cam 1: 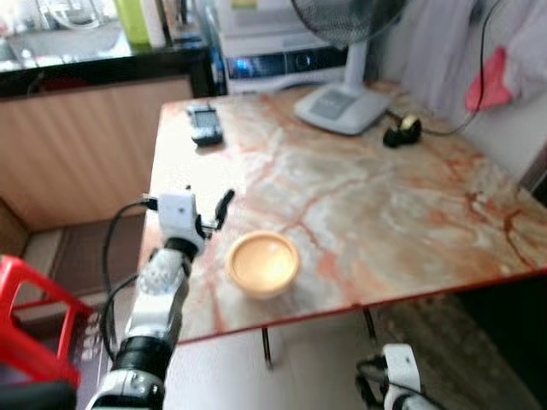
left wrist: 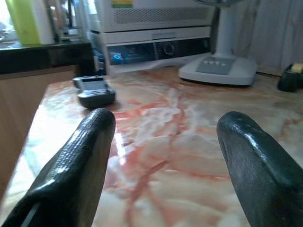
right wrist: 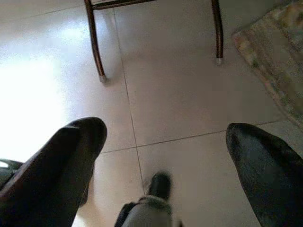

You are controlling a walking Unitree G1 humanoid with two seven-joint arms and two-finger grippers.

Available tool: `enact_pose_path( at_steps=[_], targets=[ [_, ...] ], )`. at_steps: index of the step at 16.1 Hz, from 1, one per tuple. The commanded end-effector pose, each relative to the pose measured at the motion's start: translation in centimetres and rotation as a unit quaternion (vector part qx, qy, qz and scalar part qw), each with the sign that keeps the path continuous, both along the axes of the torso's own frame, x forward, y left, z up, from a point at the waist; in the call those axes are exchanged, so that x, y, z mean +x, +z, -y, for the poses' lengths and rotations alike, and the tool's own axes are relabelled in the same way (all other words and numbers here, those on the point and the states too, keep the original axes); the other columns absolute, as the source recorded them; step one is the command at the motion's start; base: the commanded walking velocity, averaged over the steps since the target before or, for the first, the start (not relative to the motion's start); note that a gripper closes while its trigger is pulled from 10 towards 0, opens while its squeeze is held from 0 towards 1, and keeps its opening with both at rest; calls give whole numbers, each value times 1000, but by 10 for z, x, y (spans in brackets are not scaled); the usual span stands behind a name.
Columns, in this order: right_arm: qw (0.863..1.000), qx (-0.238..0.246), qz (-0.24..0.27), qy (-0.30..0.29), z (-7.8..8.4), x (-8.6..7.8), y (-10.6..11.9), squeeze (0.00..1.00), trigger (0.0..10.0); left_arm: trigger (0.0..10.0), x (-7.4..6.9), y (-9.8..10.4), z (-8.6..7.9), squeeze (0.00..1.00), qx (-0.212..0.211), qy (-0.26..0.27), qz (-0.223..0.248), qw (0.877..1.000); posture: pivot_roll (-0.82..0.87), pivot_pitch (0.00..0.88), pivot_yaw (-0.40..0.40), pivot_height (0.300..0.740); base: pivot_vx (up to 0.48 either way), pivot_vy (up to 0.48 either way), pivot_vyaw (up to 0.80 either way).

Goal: Restocking fridge

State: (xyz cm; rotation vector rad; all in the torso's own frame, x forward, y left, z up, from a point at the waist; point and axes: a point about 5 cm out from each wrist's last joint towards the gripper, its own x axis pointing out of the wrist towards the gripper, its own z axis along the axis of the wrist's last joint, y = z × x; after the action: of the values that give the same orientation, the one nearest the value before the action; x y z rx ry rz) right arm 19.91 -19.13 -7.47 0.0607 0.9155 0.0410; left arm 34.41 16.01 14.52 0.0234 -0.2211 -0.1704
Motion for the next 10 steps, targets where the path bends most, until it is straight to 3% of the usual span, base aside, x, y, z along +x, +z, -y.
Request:
enact_pose_path(
  at_steps=[1, 3, 10],
  targets=[
    [1000, -4, -13, -10, 6, -7, -3, 0, 10000, 10000, -1, -3, 3, 0, 1, -4, -7, 1000, 73, 0, 6, 740, 0, 0, 0],
    [1000, -3, -13, -9, 6, -6, -3, 0, 10000, 10000, -4, -4, 1, 0, -18, -1, -10, 1000, 80, 0, 5, 740, 0, 0, 0],
    [1000, -3, -11, -5, 6, -4, -1, 0, 10000, 10000, -1, -3, -2, 0, -20, 12, -13, 1000, 85, 0, 6, 740, 0, 0, 0]
  ],
)
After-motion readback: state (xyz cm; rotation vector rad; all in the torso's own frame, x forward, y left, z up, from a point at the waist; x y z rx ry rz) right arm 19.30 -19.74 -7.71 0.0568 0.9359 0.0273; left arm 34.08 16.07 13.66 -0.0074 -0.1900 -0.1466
